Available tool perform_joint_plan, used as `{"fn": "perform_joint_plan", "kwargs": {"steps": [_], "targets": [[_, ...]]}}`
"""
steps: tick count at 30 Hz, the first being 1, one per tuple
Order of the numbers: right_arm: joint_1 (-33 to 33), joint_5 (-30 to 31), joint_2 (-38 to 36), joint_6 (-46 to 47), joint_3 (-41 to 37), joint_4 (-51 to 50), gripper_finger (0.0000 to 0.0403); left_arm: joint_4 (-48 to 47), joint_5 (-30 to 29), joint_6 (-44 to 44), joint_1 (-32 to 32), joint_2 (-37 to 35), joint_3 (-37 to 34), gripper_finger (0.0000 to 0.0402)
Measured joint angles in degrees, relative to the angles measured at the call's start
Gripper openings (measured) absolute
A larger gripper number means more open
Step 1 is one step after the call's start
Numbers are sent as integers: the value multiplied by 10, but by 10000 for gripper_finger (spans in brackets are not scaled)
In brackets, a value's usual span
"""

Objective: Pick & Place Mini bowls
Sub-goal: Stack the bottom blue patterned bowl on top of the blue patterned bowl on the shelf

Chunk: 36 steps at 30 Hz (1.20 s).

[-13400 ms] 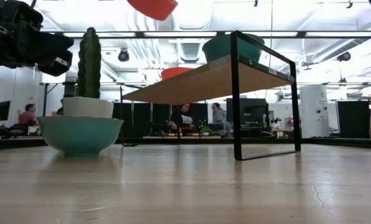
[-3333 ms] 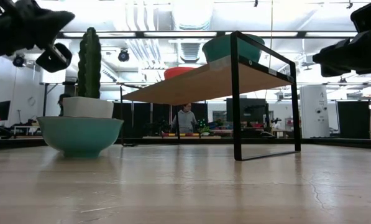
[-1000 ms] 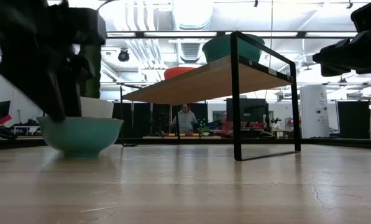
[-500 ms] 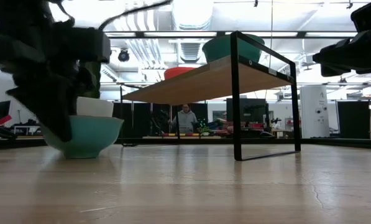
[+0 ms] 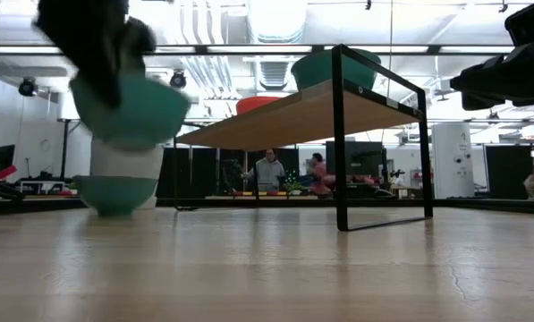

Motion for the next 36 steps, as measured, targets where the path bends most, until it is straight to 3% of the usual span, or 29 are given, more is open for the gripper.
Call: {"fn": "perform_joint_plan", "kwargs": {"steps": [8,19,27,36], "targets": [[0,0,0,-3,0,0,8,-92,-32,116,19,0,159,5],[0,0,0,-2,0,0,8,-85,-32,355,97,19,297,5],[0,0,0,-3,0,0,8,-77,-3,529,134,97,382,5],[0,0,0,-1,0,0,8,-82,-2,623,173,193,484,9]]}}
